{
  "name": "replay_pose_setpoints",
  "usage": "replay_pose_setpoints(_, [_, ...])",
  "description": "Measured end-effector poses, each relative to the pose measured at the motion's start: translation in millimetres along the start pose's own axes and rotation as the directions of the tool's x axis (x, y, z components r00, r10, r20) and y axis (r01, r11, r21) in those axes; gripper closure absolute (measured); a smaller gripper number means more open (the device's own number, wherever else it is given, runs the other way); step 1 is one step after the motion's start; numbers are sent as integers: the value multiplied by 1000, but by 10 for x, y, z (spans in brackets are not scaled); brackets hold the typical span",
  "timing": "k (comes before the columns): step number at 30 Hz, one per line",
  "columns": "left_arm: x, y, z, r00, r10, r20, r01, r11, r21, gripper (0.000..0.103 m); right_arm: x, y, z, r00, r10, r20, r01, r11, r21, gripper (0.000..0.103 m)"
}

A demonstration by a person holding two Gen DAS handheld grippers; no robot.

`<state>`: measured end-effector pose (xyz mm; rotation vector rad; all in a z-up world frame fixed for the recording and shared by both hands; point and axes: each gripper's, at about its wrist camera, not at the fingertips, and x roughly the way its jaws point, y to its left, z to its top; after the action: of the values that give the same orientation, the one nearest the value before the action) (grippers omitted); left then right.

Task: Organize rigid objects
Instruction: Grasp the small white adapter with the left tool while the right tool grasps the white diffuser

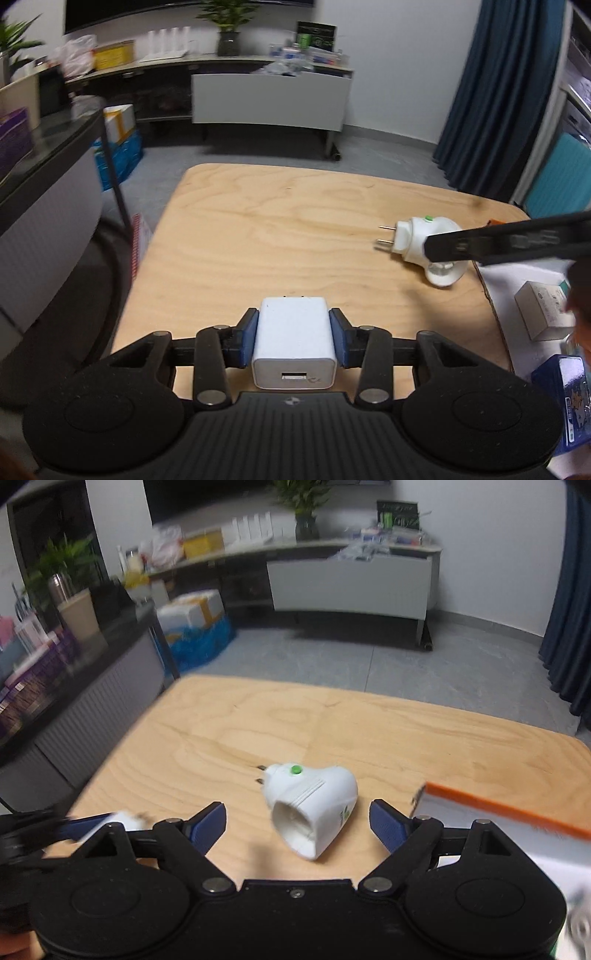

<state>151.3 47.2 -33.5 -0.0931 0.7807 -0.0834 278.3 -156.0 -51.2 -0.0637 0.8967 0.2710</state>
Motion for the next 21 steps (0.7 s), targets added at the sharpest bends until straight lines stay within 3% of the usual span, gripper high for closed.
replay_pose_setpoints(7, [-16, 55, -8, 1000, 1, -4, -1, 999, -51, 62, 410, -25, 96, 997, -11, -73, 10, 1000, -9, 3])
replay_pose_setpoints(9, [-19, 60, 0, 1000, 1, 1, -1, 998, -58, 62, 399, 34, 69, 998, -26, -54, 24, 999, -41, 13])
replay_pose_setpoints(10, [-18, 65, 5, 1000, 1, 2, 0, 998, -61, 62, 374, 67, 56, 998, -27, -48, 24, 998, -52, 18])
replay_pose_setpoints(15, [-64, 83, -10, 1000, 6, 11, -5, 997, -78, 62, 166, 225, -89, 999, -54, -4, 54, 996, -77, 19])
replay_pose_setpoints(21, [-202, 30, -23, 1000, 3, 30, 0, 997, -81, 62, -316, 337, -222, 998, -25, 52, 26, 999, -22, 19])
